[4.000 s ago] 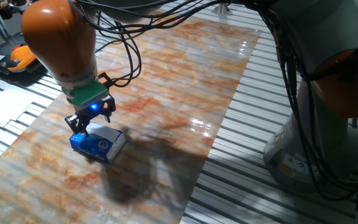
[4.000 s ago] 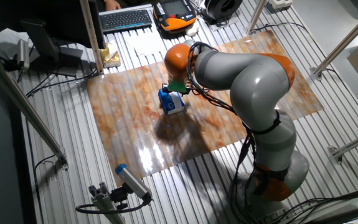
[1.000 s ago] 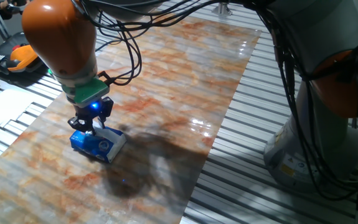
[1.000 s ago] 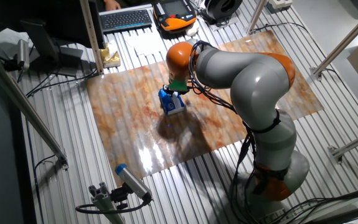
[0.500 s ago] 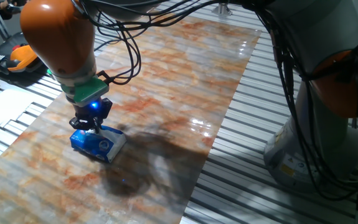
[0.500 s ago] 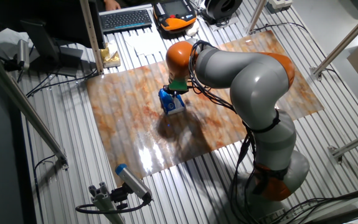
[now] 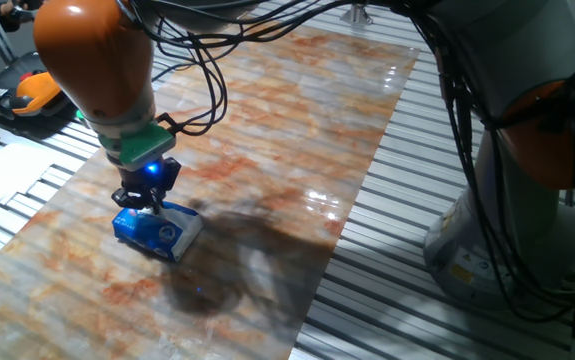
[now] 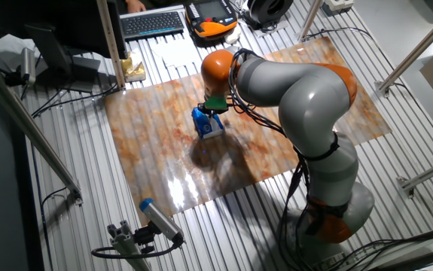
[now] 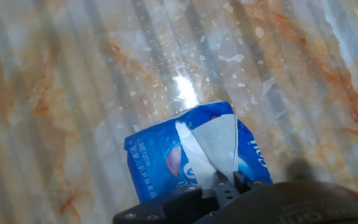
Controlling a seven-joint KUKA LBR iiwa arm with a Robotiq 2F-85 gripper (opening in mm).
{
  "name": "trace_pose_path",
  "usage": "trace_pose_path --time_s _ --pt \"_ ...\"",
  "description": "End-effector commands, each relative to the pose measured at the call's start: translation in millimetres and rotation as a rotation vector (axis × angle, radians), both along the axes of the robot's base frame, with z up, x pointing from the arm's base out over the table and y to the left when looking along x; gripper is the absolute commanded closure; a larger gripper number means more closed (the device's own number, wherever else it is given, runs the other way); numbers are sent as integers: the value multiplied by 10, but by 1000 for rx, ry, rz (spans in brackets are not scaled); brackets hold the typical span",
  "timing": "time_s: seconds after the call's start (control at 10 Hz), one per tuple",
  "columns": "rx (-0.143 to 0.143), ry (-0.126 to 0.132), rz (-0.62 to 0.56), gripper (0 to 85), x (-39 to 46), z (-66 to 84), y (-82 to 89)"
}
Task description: Pull out a napkin
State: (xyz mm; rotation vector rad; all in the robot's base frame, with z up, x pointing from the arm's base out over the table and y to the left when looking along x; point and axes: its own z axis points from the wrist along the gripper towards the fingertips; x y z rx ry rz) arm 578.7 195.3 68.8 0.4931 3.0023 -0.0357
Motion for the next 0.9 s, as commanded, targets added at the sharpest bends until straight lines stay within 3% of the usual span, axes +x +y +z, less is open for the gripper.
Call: trace_pose_path --time_s 0.0,0.8 --pt "-2 0 0 680 -1 3 0" --pt "-1 -4 2 680 -7 32 0"
